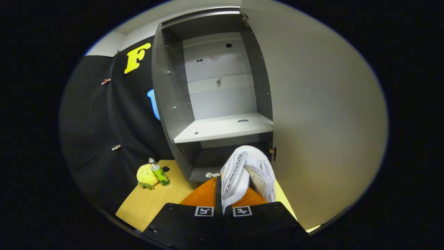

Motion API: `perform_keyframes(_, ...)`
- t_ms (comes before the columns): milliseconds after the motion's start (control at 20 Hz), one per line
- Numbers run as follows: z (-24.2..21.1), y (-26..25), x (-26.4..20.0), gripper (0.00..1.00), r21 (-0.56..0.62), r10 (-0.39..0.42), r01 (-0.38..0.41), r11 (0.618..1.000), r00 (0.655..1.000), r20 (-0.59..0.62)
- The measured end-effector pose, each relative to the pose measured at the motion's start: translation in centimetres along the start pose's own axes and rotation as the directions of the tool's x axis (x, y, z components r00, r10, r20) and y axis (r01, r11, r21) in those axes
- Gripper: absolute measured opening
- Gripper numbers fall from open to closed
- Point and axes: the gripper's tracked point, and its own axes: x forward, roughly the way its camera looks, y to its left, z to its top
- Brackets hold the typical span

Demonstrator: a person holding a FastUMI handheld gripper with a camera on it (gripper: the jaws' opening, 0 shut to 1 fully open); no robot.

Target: Open the shoe cabinet door, grab the shoes and put them into the shoe cabinet, then close the shoe cabinet door.

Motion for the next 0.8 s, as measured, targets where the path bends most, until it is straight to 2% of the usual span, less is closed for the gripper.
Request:
perform_keyframes(250, 5.6, 1.9, 4.0, 0.05, -0.032, 0.01, -0.008, 0.999, 0.998, 0.058)
perform_keyframes(500, 9.4, 2.1, 10.8, 0.05, -0.054, -0.009, 0.011, 0.998, 0.999, 0.037)
perform_keyframes(800, 10.4, 2.3, 20.7, 0.05, -0.125, -0.013, 0.008, 0.992, 0.999, -0.038)
